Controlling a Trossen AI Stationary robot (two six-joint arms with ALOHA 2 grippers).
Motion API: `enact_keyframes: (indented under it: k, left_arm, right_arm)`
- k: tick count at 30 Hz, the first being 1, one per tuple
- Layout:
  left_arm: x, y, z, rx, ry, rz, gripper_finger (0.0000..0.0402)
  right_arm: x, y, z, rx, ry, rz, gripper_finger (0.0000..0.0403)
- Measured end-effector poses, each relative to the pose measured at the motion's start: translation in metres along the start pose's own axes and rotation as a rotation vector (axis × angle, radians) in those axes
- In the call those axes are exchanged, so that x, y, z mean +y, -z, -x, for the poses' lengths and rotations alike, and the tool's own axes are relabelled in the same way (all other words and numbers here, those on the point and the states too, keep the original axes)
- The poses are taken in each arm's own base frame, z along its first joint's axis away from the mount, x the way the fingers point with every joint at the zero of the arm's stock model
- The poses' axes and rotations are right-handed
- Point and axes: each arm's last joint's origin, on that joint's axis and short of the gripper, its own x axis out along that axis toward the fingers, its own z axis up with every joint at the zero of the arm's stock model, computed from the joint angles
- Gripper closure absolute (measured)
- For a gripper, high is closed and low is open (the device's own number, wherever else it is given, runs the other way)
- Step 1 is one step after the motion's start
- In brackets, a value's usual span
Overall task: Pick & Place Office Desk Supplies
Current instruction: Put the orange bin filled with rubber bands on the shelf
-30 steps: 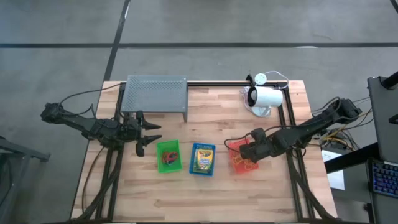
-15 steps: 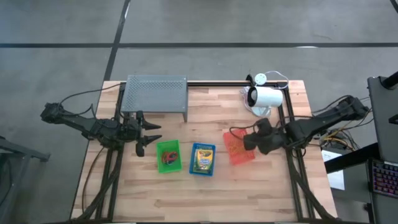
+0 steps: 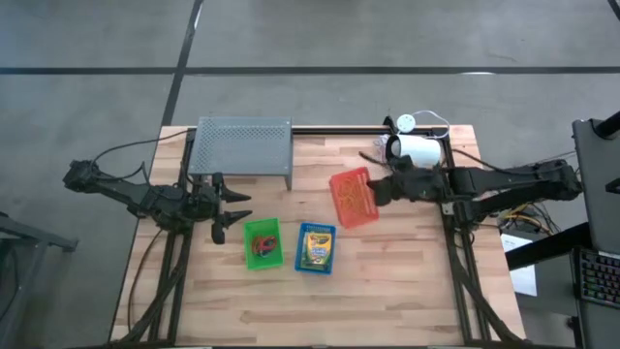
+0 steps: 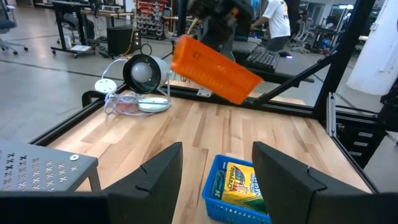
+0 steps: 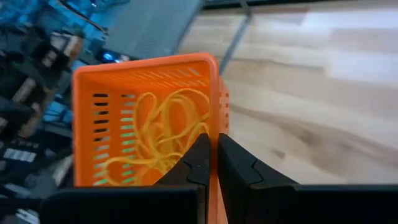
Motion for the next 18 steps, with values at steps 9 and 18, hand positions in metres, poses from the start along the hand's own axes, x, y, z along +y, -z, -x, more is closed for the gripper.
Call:
enact_keyframes:
  k: [9, 18]
  left_arm:
    - [0.000, 0.001, 0.000, 0.005, -0.001, 0.000, 0.0201]
    - [0.001, 0.004, 0.000, 0.031, -0.005, -0.013, 0.0201]
  right_arm:
    - [-0.003, -0.036, -0.024, -0.050, -0.101, -0.009, 0.0390]
    - [-0.011, -0.061, -0.064, -0.028, -0.162, -0.047, 0.0390]
